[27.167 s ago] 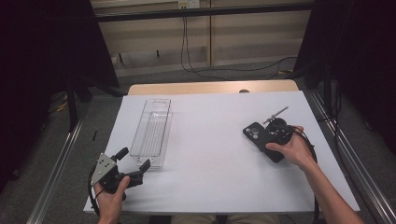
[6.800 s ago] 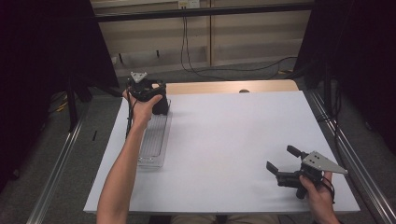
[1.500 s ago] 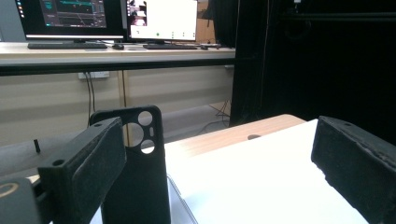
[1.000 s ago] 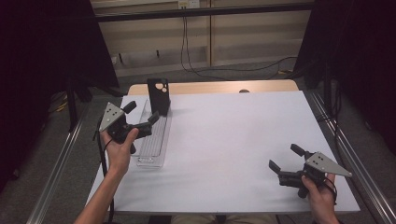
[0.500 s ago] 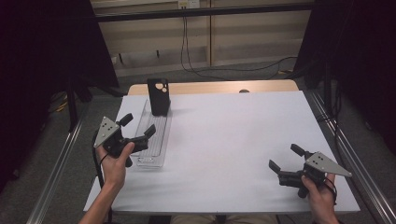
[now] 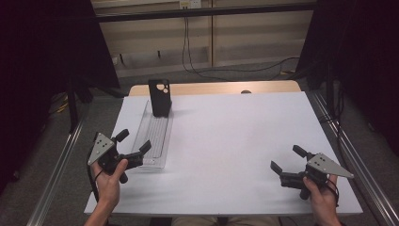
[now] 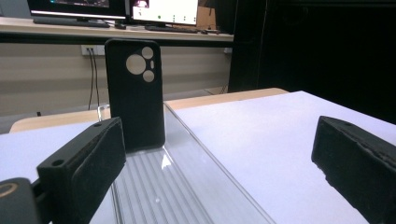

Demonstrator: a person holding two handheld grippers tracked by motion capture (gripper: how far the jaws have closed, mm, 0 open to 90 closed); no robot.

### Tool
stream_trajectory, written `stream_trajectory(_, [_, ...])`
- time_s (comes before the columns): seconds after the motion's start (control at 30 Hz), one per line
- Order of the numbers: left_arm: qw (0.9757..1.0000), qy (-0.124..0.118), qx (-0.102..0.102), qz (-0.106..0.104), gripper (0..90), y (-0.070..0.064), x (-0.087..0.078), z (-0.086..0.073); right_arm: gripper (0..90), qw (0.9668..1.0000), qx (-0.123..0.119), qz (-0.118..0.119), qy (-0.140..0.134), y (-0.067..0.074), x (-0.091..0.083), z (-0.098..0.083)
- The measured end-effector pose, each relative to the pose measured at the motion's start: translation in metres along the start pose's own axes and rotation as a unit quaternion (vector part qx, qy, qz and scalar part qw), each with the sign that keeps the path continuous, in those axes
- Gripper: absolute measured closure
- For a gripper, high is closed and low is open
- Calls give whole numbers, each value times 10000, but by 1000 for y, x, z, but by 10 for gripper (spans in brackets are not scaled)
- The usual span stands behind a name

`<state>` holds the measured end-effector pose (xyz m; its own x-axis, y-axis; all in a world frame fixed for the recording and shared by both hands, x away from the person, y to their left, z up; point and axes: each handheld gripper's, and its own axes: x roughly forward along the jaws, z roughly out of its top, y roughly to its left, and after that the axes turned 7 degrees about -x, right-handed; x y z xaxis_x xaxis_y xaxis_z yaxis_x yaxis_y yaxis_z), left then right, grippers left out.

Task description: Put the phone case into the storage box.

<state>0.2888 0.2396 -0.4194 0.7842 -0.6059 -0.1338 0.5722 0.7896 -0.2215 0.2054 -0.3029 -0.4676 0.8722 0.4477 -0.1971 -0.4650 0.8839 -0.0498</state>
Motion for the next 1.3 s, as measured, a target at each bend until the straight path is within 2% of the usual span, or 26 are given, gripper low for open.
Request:
stream_trajectory(0.03, [10000,28,35,30,30,0,-2,-1,0,10000,-5,-1,-2,0,0,0])
stream_trajectory(0.07, [10000,0,-16,61,30,-1,-3,-3,0,10000,-8,-3,-4,0,0,0])
stream_trajectory(0.23, [9999,58,109,89,30,-4,-11,-10,0,10000,3,-6,-20,-1,-1,0])
stream_trajectory(0.3, [9998,0,59,168,30,-7,-13,-14,0,10000,-32,12,-16,-2,-1,0])
stream_trajectory(0.33, [9998,50,112,125,30,-6,-14,-16,0,10000,-15,10,-21,-1,-1,0])
stream_trajectory(0.43, [9997,42,129,189,28,-9,-17,-20,0,10000,16,-29,-25,-1,-1,0])
stream_trajectory(0.47, [9998,33,86,165,27,-10,-17,-21,0,10000,31,-21,-15,-1,-1,0])
stream_trajectory(0.53, [9997,77,109,218,27,-10,-19,-24,0,10000,27,-6,-15,-1,-1,0])
stream_trajectory(0.57, [9996,-14,51,284,27,-11,-19,-27,0,10000,33,-13,-12,-1,-2,0])
stream_trajectory(0.6, [9995,5,68,301,27,-11,-20,-28,0,10000,61,-27,-17,-1,-2,0])
stream_trajectory(0.67, [9997,13,128,218,27,-12,-20,-31,0,10000,-21,1,-14,-2,-1,-1])
stream_trajectory(0.73, [9993,3,194,315,30,-14,-22,-35,0,10000,-33,-4,-4,-1,-1,-1])
stream_trajectory(0.83, [9997,26,65,254,30,-17,-22,-41,0,10000,-40,-8,7,-1,-2,-1])
stream_trajectory(0.9, [9997,82,66,235,30,-17,-22,-44,0,10000,-32,-19,23,-1,-2,-1])
stream_trajectory(0.93, [9994,111,114,291,30,-16,-24,-45,0,10000,-38,-43,5,-1,-2,-1])
stream_trajectory(0.97, [9996,126,127,206,30,-16,-23,-45,0,10000,-41,-29,12,-1,-2,-1])
stream_trajectory(1.0, [9993,146,146,309,30,-16,-24,-46,0,10000,-27,-25,20,-1,-3,-1])
stream_trajectory(1.03, [9994,169,137,285,29,-15,-24,-47,0,10000,-20,-38,7,-1,-3,-1])
stream_trajectory(1.1, [9996,123,76,255,27,-15,-24,-46,0,10000,-51,-6,39,-1,-3,-1])
stream_trajectory(1.13, [9996,96,111,237,27,-15,-24,-45,0,10000,-45,-2,18,0,-2,-1])
stream_trajectory(1.17, [9995,108,149,263,27,-15,-24,-45,0,10000,-64,22,37,0,-2,-2])
stream_trajectory(1.2, [9994,94,101,305,27,-15,-24,-45,0,10000,-80,24,43,0,-1,-2])
stream_trajectory(1.3, [9992,235,117,302,27,-14,-22,-46,0,10000,-84,23,46,-1,-1,-2])
